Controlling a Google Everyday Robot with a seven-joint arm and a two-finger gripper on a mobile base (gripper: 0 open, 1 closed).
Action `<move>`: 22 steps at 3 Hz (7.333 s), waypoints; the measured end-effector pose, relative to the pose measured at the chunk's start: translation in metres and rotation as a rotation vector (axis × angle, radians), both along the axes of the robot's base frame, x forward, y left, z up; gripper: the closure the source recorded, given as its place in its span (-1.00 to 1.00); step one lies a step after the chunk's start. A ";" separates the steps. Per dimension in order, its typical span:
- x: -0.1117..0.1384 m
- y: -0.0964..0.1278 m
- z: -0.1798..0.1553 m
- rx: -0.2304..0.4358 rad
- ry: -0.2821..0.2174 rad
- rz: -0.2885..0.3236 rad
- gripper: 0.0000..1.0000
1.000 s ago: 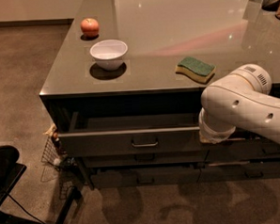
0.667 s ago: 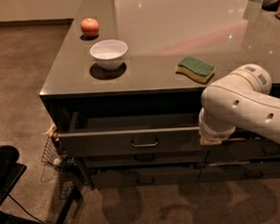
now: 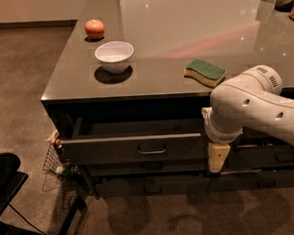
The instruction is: Open top drawer
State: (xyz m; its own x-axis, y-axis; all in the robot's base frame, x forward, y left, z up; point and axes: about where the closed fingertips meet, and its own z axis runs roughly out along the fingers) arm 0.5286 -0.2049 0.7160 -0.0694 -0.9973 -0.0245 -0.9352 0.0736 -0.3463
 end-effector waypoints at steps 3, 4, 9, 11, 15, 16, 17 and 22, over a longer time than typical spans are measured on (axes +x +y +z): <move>0.028 0.020 -0.032 0.039 0.107 0.058 -1.00; 0.030 0.021 -0.035 0.042 0.112 0.061 -1.00; -0.003 0.020 -0.081 0.119 0.219 0.002 1.00; -0.030 0.015 -0.076 0.099 0.239 -0.031 1.00; -0.059 0.009 -0.074 0.089 0.261 -0.060 0.49; -0.060 0.009 -0.074 0.087 0.260 -0.060 0.03; -0.060 0.009 -0.073 0.086 0.260 -0.060 -0.44; -0.037 -0.013 0.070 -0.104 0.225 -0.103 0.26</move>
Offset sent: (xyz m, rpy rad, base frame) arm 0.0310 0.0236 -0.0403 0.0656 0.1361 0.0748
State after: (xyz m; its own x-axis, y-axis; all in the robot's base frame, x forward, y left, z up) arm 0.4912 -0.2182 0.7855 -0.1623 -0.9811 0.1053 -0.9791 0.1469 -0.1408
